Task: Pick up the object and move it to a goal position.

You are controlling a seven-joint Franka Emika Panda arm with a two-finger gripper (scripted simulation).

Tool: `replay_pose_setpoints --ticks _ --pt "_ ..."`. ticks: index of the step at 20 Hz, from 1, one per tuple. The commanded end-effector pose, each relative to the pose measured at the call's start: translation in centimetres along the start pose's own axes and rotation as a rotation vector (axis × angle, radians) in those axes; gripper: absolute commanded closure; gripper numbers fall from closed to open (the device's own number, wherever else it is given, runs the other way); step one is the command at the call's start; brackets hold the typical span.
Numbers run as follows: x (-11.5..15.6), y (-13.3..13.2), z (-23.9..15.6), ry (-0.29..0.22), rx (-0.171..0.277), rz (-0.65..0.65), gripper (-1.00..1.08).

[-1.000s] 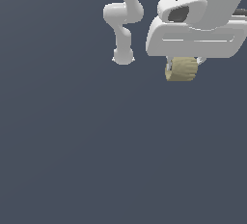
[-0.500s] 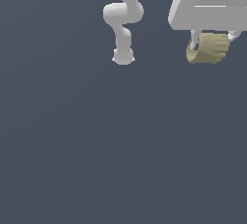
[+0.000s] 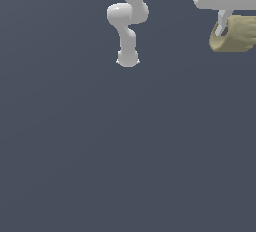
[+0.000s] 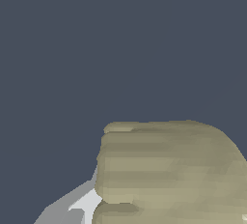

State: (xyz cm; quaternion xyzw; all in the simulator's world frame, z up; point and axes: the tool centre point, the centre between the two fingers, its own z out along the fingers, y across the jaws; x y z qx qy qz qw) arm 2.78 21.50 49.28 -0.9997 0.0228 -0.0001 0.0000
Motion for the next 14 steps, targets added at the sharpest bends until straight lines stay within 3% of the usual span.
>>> replay_pose_setpoints --ticks 1,14 --pt "0.04 -0.32 -0.51 0.000 0.000 0.001 1.08" --pt "0.16 -0.90 -1.38 0.000 0.000 0.000 1.08"
